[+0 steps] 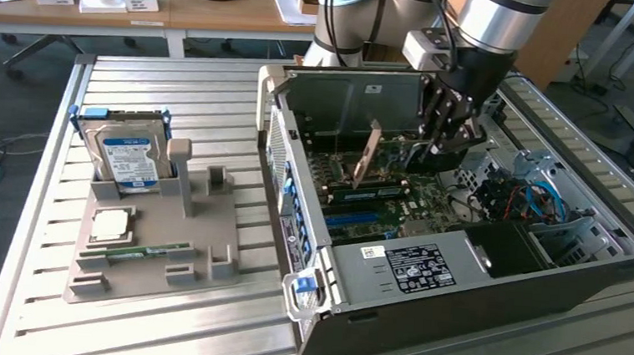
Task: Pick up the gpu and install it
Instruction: 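Insert the gpu into the slot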
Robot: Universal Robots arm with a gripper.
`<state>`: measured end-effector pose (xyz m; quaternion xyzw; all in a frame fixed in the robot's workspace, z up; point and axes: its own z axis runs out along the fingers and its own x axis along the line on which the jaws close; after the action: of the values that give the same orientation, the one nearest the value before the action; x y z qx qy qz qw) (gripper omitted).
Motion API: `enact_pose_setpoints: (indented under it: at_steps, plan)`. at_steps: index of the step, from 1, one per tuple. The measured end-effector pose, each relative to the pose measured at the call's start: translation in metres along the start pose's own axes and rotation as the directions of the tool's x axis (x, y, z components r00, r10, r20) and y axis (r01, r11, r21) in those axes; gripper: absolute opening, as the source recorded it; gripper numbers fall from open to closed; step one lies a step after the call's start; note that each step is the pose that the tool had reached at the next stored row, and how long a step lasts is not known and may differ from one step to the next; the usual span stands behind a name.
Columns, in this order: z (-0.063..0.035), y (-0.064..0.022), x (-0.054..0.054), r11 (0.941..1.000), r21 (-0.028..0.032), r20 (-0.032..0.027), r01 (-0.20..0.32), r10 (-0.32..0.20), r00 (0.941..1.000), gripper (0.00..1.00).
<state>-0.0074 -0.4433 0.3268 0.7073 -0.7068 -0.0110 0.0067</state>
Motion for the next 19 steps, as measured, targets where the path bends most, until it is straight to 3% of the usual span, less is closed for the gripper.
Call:
enact_pose_setpoints:
  at_steps: [16,19]
  plan:
    - [0.0045,0.0025,0.0,1.0,0.0008,-0.0003,0.0,0.0,1.0,0.27]
    - [0.0061,0.004,0.0001,1.0,0.0088,0.0014,0.0,0.0,1.0,0.27]
